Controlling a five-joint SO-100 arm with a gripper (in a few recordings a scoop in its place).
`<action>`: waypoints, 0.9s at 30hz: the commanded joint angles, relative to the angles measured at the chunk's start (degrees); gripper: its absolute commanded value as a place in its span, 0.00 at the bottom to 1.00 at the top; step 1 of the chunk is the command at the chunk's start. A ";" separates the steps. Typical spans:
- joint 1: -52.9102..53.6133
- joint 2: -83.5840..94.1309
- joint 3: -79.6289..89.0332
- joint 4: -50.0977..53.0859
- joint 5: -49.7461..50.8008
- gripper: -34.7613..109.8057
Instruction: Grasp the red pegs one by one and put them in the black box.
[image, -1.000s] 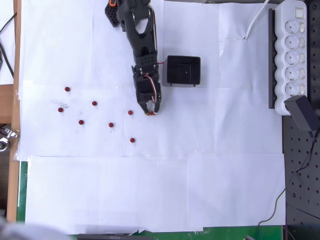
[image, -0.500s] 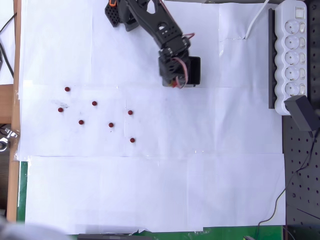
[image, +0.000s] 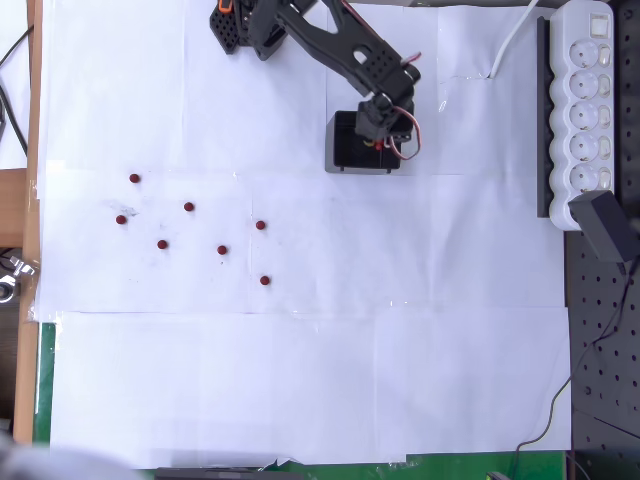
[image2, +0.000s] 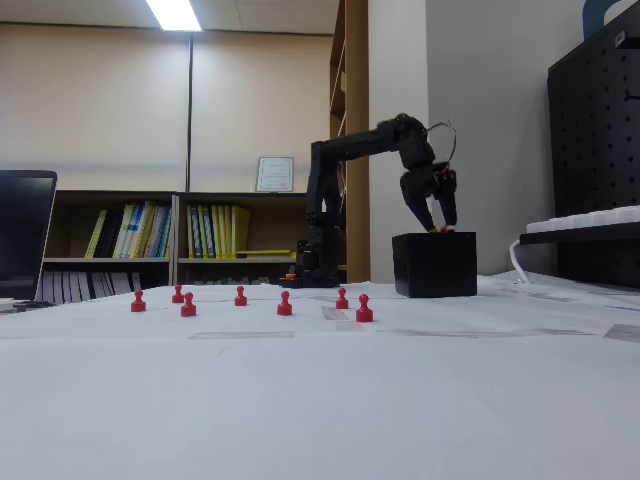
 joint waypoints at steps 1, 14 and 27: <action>-0.79 -0.18 -0.44 -3.08 0.79 0.25; 1.93 -7.38 -0.18 -0.35 3.60 0.35; 21.97 -23.55 -2.20 -7.73 20.57 0.35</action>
